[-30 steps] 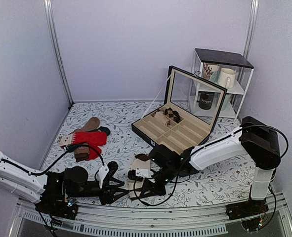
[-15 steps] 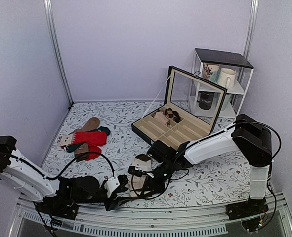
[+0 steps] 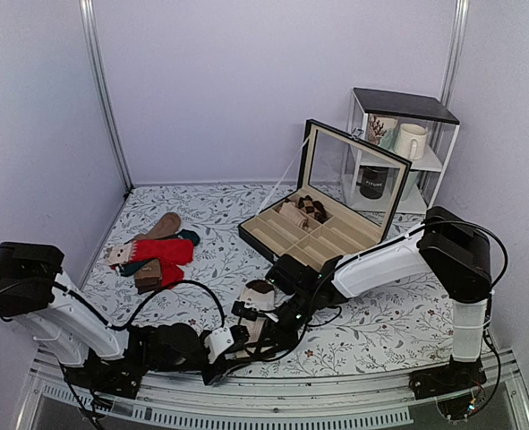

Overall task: Roll the socks
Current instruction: Roll a pair of socks at the center of the board.

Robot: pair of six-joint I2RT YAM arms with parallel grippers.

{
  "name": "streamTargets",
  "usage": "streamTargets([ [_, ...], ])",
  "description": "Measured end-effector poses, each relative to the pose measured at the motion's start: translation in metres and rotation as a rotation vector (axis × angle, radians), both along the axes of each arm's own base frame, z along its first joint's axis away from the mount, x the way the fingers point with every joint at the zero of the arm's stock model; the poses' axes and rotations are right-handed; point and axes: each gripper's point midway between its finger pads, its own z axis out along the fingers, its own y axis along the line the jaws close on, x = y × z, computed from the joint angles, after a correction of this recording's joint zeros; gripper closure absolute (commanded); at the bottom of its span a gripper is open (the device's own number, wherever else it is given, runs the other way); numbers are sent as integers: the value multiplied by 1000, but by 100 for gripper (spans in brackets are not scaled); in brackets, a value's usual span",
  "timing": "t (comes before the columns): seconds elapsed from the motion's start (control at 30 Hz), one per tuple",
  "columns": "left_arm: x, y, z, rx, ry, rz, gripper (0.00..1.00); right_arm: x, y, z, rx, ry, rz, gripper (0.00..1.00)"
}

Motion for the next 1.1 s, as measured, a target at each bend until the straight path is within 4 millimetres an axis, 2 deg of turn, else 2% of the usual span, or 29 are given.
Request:
streamTargets([
  [0.27,-1,-1,-4,-2,18,2,86,-2,-1,0,-2,13,5,92],
  [0.3,-2,-1,-4,-3,21,1,84,-2,-1,0,-2,14,5,92],
  [0.37,-2,-2,-5,-5,26,-1,67,-2,-1,0,-3,16,5,92],
  [0.4,-3,-2,-6,-3,26,-4,63,-2,-1,-1,-4,18,5,92],
  [0.5,-5,-2,-11,1,46,-9,63,-2,-2,-1,-5,26,2,92],
  [0.6,-5,-3,-10,-9,52,-2,72,-2,-2,-1,-6,31,0,92],
  [0.73,-4,-1,-10,-16,56,8,100,-3,-2,-1,-6,35,1,92],
  [0.83,-5,-1,-8,-26,60,5,100,-3,-2,-1,-7,39,2,91],
  [0.93,-6,-2,-8,-28,66,3,100,-3,-2,-1,-7,41,3,86],
  [1.1,-7,-2,-9,-37,106,22,100,-3,-1,0,-7,43,-9,68],
])
